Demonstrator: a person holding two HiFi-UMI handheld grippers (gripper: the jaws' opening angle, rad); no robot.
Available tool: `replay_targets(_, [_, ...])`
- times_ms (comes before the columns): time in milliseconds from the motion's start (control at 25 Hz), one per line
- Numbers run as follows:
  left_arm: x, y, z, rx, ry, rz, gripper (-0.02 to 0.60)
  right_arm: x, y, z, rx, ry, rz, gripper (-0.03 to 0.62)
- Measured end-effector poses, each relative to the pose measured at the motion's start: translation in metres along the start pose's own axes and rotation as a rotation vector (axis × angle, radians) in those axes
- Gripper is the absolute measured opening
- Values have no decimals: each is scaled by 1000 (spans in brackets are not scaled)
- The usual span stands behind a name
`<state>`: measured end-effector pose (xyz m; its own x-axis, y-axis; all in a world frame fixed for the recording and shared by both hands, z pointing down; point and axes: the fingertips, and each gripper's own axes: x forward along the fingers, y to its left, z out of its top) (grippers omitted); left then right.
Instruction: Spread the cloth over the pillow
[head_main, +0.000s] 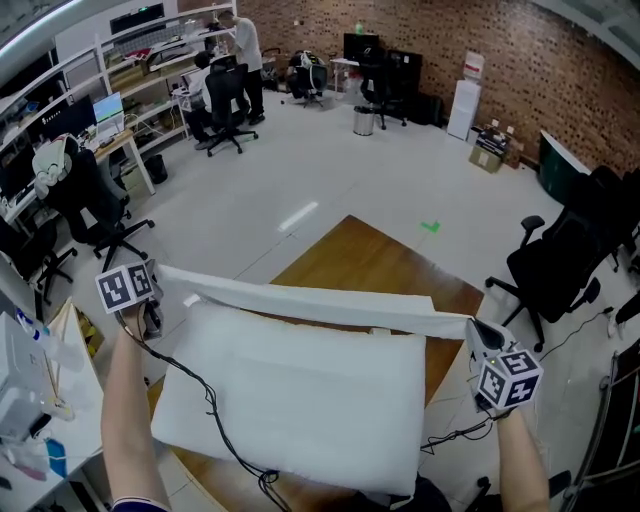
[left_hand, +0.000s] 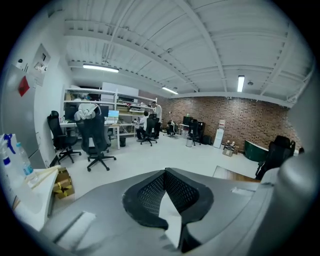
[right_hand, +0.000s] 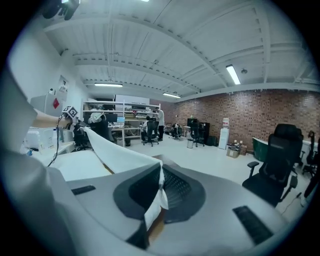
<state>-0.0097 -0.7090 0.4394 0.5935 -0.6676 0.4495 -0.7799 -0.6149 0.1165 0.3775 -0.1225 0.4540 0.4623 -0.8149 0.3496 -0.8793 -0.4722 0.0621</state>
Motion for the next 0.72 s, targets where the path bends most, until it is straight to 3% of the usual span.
replay_targets(320, [-60,36,-46,-29,31,98,9,-30,28,-15,-79,45,119,15])
replay_targets(480, [-96,58,-66,-80,24,120,9,-53,49,-14,-132,60,203,15])
replay_targets(720, [-139,88,-92,-95,38,151,9,-82,82,-16,-211,80,302,15])
